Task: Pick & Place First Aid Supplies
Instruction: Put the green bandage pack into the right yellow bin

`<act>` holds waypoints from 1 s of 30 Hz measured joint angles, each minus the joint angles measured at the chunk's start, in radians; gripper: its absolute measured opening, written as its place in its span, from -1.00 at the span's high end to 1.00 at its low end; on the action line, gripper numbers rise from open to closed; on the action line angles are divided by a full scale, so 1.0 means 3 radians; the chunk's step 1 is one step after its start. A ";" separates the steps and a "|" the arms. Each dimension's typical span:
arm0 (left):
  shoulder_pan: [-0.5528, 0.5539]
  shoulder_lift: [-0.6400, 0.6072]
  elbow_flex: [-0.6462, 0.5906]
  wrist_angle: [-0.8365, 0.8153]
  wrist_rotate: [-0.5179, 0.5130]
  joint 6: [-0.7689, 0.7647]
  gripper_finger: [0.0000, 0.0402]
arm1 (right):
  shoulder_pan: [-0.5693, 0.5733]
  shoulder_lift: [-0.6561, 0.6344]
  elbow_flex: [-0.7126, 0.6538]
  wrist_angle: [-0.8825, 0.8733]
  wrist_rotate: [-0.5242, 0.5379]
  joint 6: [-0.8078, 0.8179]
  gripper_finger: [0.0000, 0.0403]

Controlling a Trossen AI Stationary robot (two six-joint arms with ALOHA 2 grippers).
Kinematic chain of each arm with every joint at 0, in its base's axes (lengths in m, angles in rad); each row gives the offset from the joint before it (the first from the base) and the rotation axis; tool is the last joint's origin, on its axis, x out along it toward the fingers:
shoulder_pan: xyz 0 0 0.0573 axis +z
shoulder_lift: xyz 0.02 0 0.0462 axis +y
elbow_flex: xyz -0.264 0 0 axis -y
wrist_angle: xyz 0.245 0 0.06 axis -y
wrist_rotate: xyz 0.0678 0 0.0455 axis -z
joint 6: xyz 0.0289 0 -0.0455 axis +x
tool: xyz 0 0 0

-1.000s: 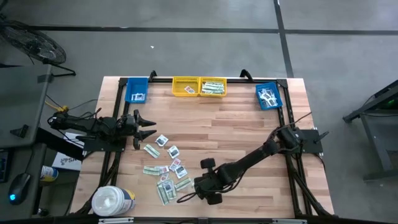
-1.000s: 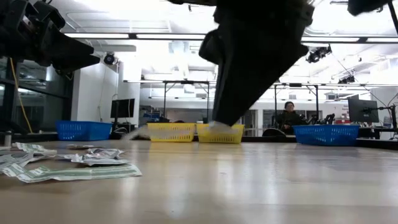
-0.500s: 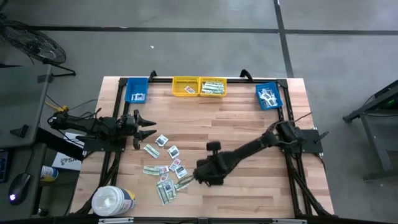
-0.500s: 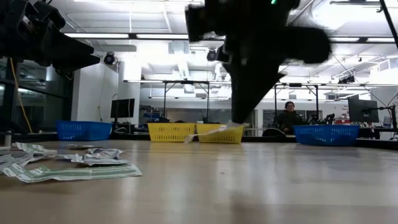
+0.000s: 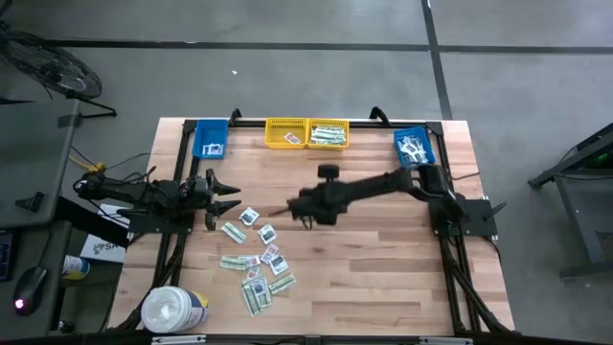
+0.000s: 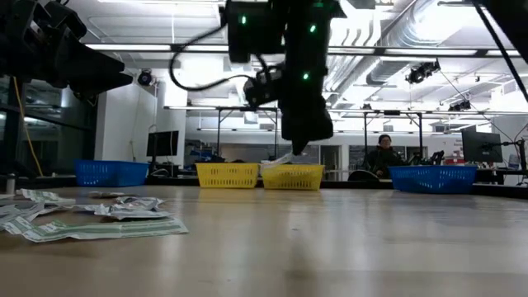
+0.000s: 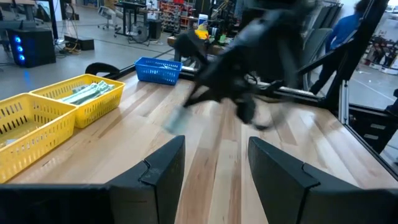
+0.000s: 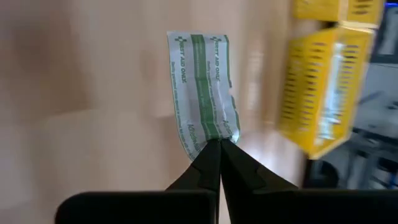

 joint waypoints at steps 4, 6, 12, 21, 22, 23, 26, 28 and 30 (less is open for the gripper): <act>-0.0001 0.0000 0.0001 0.0001 0.0000 0.0000 0.12 | -0.0292 -0.0001 0.0001 -0.0006 0.0247 -0.0256 1.00; -0.0001 0.0000 0.0000 0.0001 0.0000 0.0000 0.12 | -0.0428 -0.0003 0.0001 -0.0006 0.0388 -0.0371 1.00; 0.0000 0.0000 0.0000 0.0000 0.0000 0.0000 0.12 | -0.0782 -0.0165 0.0003 0.0144 0.0647 -0.0768 1.00; -0.0001 -0.0001 0.0001 0.0000 0.0000 0.0000 0.12 | -0.1346 -0.0381 0.0005 0.0970 -0.0055 -0.1888 1.00; -0.0001 0.0000 0.0000 0.0000 0.0000 0.0000 0.12 | -0.1422 -0.0381 0.0005 0.1034 -0.0196 -0.1968 1.00; 0.0000 0.0001 0.0001 0.0000 0.0000 0.0000 0.12 | -0.1490 -0.0381 0.0005 0.1075 -0.0329 -0.2024 1.00; 0.0001 0.0000 0.0000 0.0000 0.0000 0.0000 0.12 | -0.1701 -0.0381 0.0005 0.1097 -0.0637 -0.2065 1.00; -0.0001 0.0000 0.0000 0.0000 0.0000 0.0000 0.12 | -0.1833 -0.0381 0.0005 0.1109 -0.0778 -0.2072 1.00; 0.0000 -0.0001 0.0001 0.0000 0.0000 0.0000 0.12 | -0.1957 -0.0387 0.0005 0.1143 -0.0944 -0.2126 1.00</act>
